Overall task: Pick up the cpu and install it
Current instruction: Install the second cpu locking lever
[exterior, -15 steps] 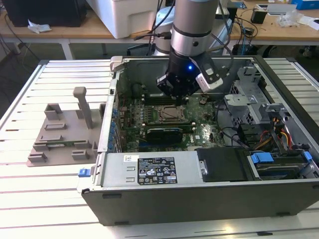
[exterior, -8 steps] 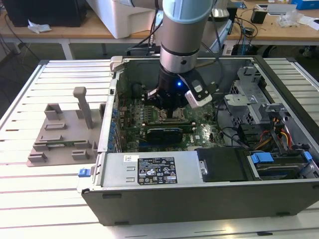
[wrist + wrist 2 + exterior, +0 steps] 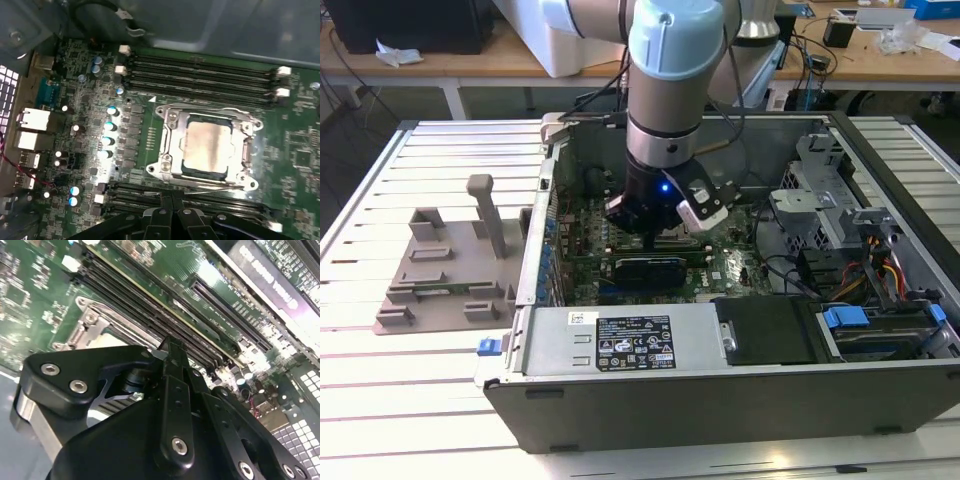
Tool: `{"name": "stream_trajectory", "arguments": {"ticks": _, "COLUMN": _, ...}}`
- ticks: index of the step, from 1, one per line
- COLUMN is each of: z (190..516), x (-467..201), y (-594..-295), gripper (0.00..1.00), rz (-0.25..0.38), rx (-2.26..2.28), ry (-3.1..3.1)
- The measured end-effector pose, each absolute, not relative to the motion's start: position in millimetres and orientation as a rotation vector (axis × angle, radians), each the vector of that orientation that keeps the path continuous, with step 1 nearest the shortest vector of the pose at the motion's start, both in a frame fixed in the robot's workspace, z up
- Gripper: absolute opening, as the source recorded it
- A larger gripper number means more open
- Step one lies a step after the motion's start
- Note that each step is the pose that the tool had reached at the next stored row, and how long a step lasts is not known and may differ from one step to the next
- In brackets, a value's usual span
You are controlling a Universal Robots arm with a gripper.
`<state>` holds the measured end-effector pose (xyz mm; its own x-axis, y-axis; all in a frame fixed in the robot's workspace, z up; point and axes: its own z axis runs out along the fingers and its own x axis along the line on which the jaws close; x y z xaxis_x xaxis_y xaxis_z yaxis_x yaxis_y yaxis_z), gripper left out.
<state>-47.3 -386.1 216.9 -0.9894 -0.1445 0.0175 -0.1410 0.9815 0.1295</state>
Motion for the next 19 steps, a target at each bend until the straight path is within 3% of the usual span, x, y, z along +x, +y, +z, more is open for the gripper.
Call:
{"name": "stream_trajectory", "arguments": {"ticks": 15, "z": 199, "x": -65, "y": -368, "gripper": 0.11, "rz": -0.245, "rx": 0.283, "ry": -3.092}}
{"name": "stream_trajectory", "arguments": {"ticks": 19, "z": 219, "x": -65, "y": -366, "gripper": 0.11, "rz": -0.244, "rx": 0.284, "ry": -3.093}}
